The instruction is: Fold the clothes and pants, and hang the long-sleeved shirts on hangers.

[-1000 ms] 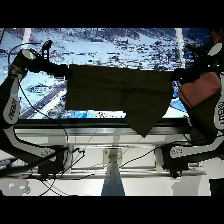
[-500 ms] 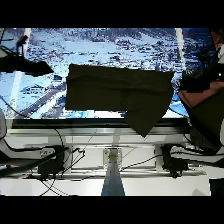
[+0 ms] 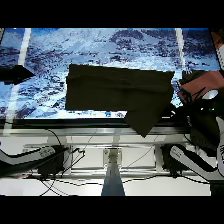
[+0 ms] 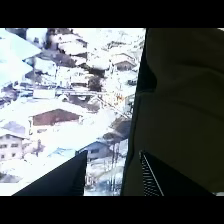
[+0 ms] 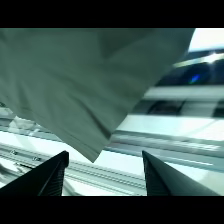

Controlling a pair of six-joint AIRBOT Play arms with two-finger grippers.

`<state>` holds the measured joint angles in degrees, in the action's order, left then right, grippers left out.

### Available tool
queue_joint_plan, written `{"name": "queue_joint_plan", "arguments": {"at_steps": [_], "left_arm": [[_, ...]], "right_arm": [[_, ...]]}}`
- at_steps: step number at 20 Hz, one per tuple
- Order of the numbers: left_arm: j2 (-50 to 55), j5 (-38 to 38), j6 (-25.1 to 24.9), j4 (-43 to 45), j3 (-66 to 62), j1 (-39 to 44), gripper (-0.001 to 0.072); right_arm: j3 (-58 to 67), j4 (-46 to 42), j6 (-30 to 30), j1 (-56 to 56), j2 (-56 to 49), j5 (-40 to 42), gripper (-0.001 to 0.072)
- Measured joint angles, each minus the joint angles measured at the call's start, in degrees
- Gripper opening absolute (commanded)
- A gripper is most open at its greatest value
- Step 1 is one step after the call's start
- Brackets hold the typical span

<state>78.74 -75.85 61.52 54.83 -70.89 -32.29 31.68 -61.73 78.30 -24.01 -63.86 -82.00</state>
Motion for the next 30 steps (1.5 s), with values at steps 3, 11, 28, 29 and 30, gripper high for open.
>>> {"name": "queue_joint_plan", "arguments": {"at_steps": [3,11,28,29,30], "left_arm": [[-0.20,0.76,-1.11,-2.38,5.86,-0.46,0.0363],[-0.33,2.71,-3.04,-5.22,19.85,-0.72,0.0363],[0.26,10.01,-10.75,-9.40,35.41,5.40,0.0332],[0.39,10.88,-10.93,-9.51,35.47,6.80,0.0164],[0.55,12.48,-11.17,-9.27,35.52,8.20,0.0008]], "right_arm": [[-6.21,1.84,0.42,-0.07,0.52,4.81,0.0364],[-10.62,9.03,-6.19,-0.09,0.83,14.67,0.0184],[-10.97,13.94,-15.74,-0.09,0.85,15.23,0.0012],[-10.97,14.49,-16.35,-0.09,0.85,15.23,0.0012],[-10.93,15.08,-17.09,-0.09,0.85,15.23,0.0012]]}}
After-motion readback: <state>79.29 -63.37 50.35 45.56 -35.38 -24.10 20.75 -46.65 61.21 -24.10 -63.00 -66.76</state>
